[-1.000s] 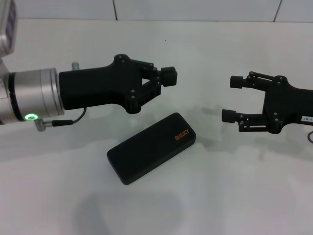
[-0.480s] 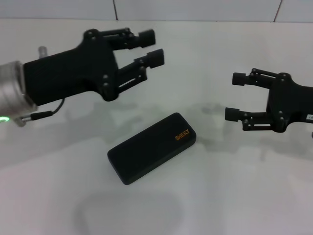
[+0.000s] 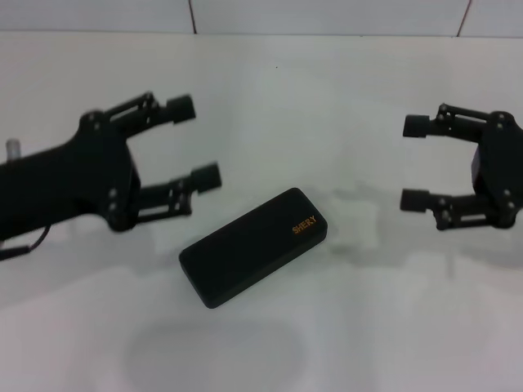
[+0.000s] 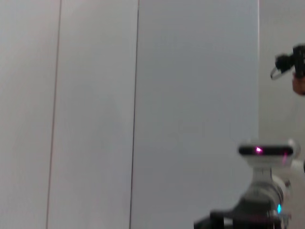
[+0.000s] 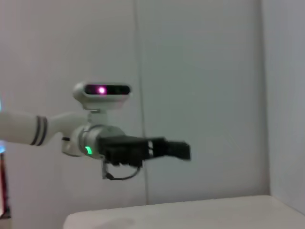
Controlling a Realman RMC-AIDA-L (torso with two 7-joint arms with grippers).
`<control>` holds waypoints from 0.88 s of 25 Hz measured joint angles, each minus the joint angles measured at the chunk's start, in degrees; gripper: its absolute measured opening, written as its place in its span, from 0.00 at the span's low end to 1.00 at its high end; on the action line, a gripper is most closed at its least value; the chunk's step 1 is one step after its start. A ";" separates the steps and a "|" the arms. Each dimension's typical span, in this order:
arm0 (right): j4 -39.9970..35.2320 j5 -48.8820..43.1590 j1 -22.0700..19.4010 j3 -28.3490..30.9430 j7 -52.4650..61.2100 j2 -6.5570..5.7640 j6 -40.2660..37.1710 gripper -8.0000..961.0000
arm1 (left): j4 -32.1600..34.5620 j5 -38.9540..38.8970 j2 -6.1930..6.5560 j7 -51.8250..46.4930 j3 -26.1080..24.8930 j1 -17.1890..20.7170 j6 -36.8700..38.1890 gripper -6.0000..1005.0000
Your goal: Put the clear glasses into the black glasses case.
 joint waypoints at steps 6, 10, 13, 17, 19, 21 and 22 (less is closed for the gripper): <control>-2.72 -3.07 0.01 -0.32 -1.22 0.00 -3.66 0.91 | -3.22 4.73 0.38 0.40 -2.66 0.76 3.32 0.77; -4.31 -5.89 0.29 -0.62 -1.60 1.27 -4.27 0.91 | -4.14 7.39 0.95 0.63 -3.68 0.68 5.06 0.88; -4.42 -6.20 0.41 -2.00 -3.18 1.75 -3.98 0.91 | -4.17 9.33 1.32 0.46 -3.74 0.15 5.73 0.88; -4.20 -5.53 0.81 -3.45 -5.53 1.90 -4.00 0.91 | -4.21 9.64 1.21 0.71 -3.75 0.09 5.76 0.87; -3.20 -4.29 0.99 -3.81 -6.96 2.05 -4.03 0.91 | -4.36 9.76 1.11 0.74 -3.65 0.06 5.77 0.87; -1.86 -2.91 1.07 -4.47 -8.51 2.06 -3.77 0.91 | -4.65 10.03 1.10 0.67 -3.40 -0.18 5.80 0.87; -1.02 -2.34 1.09 -4.86 -9.61 2.04 -3.41 0.91 | -4.80 10.30 1.13 0.57 -3.37 -0.36 5.83 0.87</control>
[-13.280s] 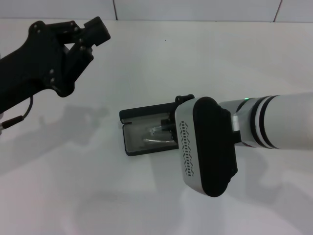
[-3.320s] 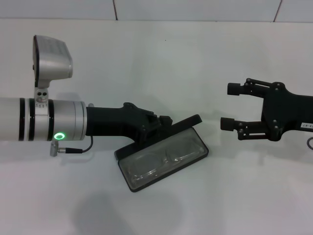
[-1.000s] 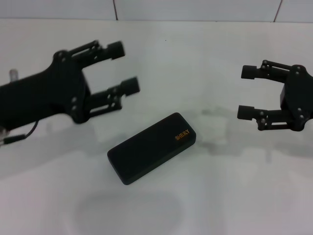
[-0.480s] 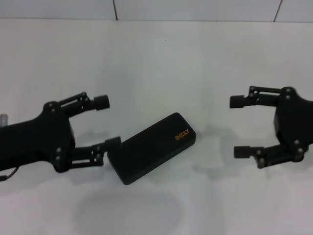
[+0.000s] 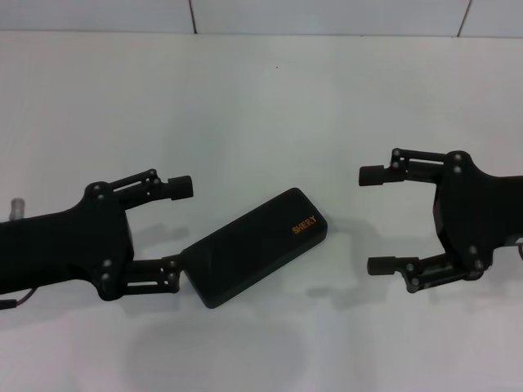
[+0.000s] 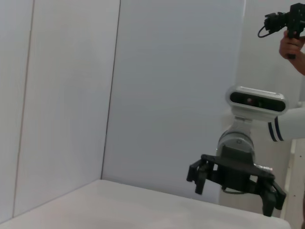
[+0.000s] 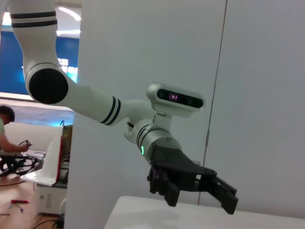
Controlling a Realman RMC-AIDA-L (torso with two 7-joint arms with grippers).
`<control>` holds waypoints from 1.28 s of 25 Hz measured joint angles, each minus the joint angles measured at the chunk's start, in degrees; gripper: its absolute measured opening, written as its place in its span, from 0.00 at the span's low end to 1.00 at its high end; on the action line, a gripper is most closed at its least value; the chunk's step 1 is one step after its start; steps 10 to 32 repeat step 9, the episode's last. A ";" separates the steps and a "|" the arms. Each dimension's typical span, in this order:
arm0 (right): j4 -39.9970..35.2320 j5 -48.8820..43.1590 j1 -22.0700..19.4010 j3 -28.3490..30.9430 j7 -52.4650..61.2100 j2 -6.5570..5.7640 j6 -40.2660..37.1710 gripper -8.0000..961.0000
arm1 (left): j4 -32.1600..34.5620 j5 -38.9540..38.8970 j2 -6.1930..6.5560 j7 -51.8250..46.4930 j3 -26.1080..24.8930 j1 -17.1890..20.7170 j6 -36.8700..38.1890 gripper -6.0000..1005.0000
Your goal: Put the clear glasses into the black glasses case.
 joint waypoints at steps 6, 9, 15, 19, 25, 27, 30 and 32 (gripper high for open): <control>2.21 1.32 0.60 -1.87 -0.75 0.04 3.33 0.91 | -0.18 1.67 -0.43 -0.26 -0.10 -1.00 0.02 0.87; 2.85 2.64 0.76 -2.97 -0.80 0.06 4.76 0.91 | -0.32 2.43 -0.62 -0.28 -0.12 -1.60 0.04 0.87; 2.85 2.64 0.76 -2.97 -0.80 0.06 4.76 0.91 | -0.32 2.43 -0.62 -0.28 -0.12 -1.60 0.04 0.87; 2.85 2.64 0.76 -2.97 -0.80 0.06 4.76 0.91 | -0.32 2.43 -0.62 -0.28 -0.12 -1.60 0.04 0.87; 2.85 2.64 0.76 -2.97 -0.80 0.06 4.76 0.91 | -0.32 2.43 -0.62 -0.28 -0.12 -1.60 0.04 0.87; 2.85 2.64 0.76 -2.97 -0.80 0.06 4.76 0.91 | -0.32 2.43 -0.62 -0.28 -0.12 -1.60 0.04 0.87; 2.85 2.64 0.76 -2.97 -0.80 0.06 4.76 0.91 | -0.32 2.43 -0.62 -0.28 -0.12 -1.60 0.04 0.87; 2.85 2.64 0.76 -2.97 -0.80 0.06 4.76 0.91 | -0.32 2.43 -0.62 -0.28 -0.12 -1.60 0.04 0.87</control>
